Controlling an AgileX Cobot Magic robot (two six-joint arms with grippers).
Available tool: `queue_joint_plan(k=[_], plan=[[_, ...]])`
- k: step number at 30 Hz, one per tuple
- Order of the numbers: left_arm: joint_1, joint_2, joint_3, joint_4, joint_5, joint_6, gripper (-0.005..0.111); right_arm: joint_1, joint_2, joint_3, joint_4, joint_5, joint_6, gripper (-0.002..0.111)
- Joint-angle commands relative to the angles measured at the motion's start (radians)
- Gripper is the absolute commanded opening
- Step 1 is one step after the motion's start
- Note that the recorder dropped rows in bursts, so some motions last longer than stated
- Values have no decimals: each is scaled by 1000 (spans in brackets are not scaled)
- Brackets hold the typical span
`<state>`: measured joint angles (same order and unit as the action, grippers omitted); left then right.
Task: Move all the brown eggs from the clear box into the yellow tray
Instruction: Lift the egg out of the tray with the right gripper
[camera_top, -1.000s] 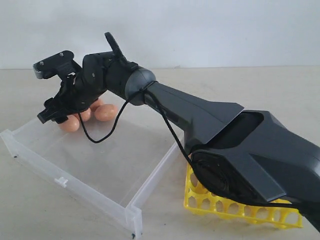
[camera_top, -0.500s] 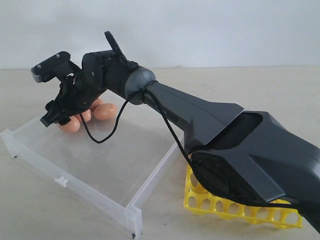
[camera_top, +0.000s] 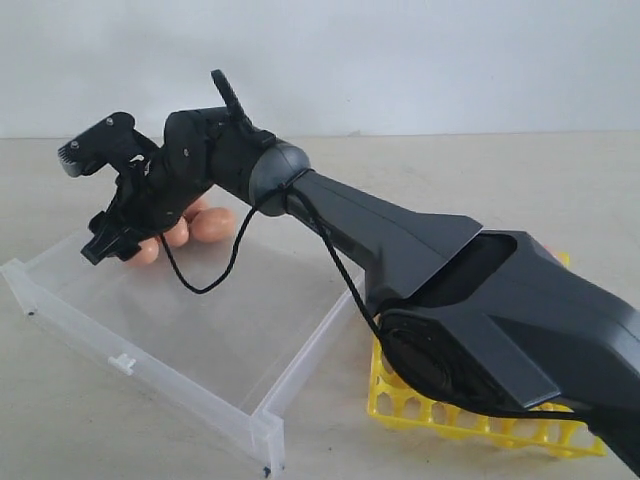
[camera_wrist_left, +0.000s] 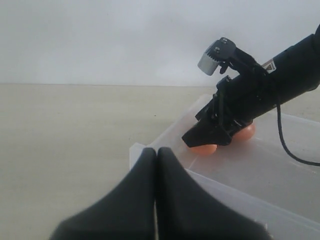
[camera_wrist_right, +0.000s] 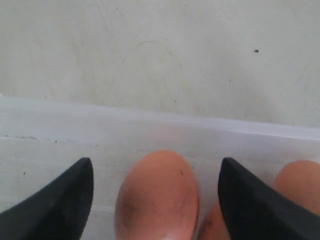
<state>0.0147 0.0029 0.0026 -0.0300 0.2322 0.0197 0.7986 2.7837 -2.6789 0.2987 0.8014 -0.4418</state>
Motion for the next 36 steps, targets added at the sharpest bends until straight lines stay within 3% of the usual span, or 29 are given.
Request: queue_joint_plan(k=[1,6,8,11,14,26,32,36], plan=[[-4,-3,-3,-5,0,1,-4,0,31,3,3,20,3,67],[-4,-3,-3,-5,0,1,-4,0,40,3,-8,15,39,66],[-4,-3,-3,-5,0,1,-4,0,40,3,-12,1,83,58],[-4,-3,-3,-5,0,1,-4,0,40,3,-12,-11,126,33],[-4,-3,-3,-5,0,1,-4,0,40,3,-4,-5,130,-1],[-4,-3,-3,-5,0,1,-4,0,-105,3,70,11,246,0],[-4,-3,-3,-5,0,1,-4,10,-170,3,226,-4,149,-1],[-4,-3,-3,-5,0,1,-4,29,-182,3,40,42,307,-1]])
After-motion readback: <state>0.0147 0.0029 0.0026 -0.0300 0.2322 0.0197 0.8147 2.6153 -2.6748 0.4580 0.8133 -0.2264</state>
